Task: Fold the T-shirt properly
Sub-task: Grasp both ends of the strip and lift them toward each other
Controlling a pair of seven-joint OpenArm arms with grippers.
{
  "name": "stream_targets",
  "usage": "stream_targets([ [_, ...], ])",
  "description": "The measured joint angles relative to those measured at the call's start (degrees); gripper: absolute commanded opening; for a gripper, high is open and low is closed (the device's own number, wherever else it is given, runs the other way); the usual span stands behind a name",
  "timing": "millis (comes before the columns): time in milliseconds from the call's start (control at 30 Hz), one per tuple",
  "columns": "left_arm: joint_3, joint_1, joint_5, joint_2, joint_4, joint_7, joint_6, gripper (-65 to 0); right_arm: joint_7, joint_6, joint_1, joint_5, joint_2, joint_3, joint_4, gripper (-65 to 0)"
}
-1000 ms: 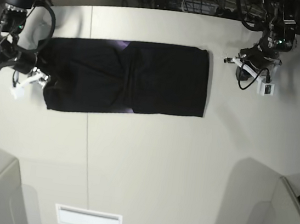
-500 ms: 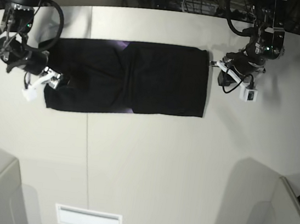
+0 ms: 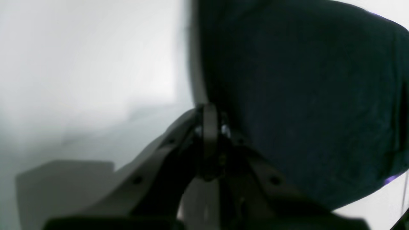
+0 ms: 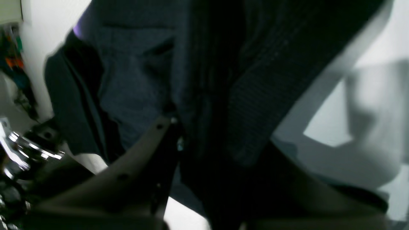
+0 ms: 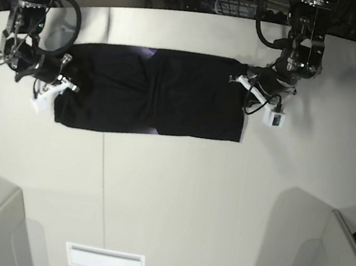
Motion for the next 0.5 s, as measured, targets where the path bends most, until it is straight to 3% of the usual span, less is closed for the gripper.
stream_targets([
  [133,3.2,-1.2,0.0,0.0,-0.6,-0.5,0.0,-65.0,-0.4,-3.6,-0.8,-2.6,0.0,-0.4,4.5,-65.0],
  [267,6.3,-2.0,-0.2,0.0,-0.6,0.0,0.1,-65.0,-0.9,-4.2,-3.9,-3.0,0.0,-0.4,14.7,-65.0],
  [400,7.8,-2.3,-0.2,0.0,-0.6,0.1,0.0,-65.0,-2.4,-12.0,-4.5,-3.1,-0.1,-0.5,23.2,-65.0],
  [500,9.5,-3.3,-0.1,0.0,-0.9,0.5,0.3,-65.0,-4.4,-13.0,-4.8,-3.5,-0.3,-2.3,28.5,-65.0],
])
